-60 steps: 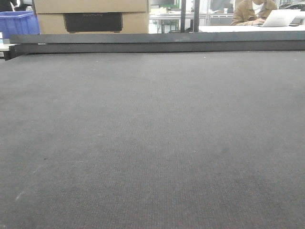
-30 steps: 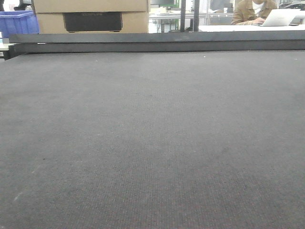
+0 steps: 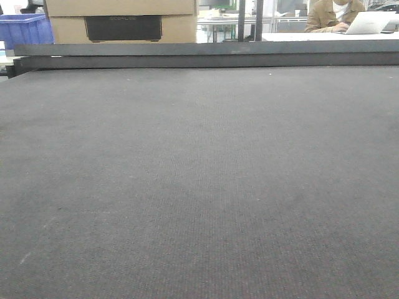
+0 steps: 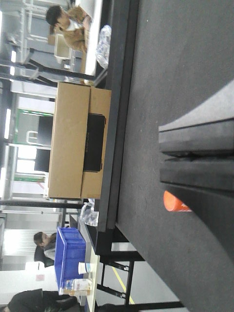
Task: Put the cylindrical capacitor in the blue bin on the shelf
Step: 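Grasp the dark-brown capacitor with the right gripper and lift it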
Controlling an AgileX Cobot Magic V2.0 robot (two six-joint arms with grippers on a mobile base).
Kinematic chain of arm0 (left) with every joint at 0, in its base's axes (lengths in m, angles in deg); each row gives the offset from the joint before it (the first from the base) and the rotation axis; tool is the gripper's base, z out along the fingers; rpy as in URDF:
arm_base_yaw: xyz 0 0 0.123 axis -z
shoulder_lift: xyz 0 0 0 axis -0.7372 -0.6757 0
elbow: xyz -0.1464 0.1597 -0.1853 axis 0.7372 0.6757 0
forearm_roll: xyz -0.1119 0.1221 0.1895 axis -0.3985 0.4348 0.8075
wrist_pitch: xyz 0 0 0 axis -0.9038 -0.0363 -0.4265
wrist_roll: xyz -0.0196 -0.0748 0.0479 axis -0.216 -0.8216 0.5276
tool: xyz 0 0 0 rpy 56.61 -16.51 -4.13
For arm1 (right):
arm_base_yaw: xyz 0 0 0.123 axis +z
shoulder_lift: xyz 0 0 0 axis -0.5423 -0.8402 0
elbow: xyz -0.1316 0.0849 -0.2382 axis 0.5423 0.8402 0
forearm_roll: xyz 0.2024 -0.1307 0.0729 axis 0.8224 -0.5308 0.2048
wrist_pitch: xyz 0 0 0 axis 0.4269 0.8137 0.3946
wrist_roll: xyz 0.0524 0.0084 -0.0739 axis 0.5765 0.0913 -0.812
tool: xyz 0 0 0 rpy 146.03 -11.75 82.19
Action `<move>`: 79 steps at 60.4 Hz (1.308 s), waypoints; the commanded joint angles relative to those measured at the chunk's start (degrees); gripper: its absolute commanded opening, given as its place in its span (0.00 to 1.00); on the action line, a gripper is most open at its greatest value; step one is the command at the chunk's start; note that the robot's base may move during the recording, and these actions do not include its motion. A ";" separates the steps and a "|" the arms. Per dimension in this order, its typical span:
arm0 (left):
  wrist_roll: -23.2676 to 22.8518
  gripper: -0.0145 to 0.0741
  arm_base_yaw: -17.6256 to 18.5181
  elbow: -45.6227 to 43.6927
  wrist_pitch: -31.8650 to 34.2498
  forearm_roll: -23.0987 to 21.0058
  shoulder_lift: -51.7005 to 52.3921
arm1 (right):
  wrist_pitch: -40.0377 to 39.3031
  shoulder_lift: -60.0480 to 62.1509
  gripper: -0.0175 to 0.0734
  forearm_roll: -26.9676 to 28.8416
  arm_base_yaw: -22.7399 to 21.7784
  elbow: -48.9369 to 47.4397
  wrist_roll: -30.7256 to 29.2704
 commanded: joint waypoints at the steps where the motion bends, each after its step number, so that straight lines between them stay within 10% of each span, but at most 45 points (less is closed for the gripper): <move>1: 0.03 0.09 0.06 -5.35 -1.55 0.68 -4.18 | 3.01 -5.74 0.08 0.23 -0.40 -7.19 0.01; 18: 0.03 0.58 0.17 -13.30 -4.03 0.68 -17.10 | 2.57 -26.63 0.83 -0.71 -0.40 -18.09 0.01; 33: 0.03 0.82 2.98 -13.35 -4.03 0.68 -18.86 | -0.12 -41.61 0.82 -1.48 -0.40 -16.84 0.01; 70: 0.03 0.83 2.98 -13.35 -4.03 0.68 -18.86 | -57.52 -84.85 0.82 -1.47 -6.85 -3.73 -0.34; 79: 0.03 0.83 2.98 -13.35 -4.03 0.68 -18.86 | -59.28 -94.31 0.82 -1.47 -6.96 -7.16 -0.34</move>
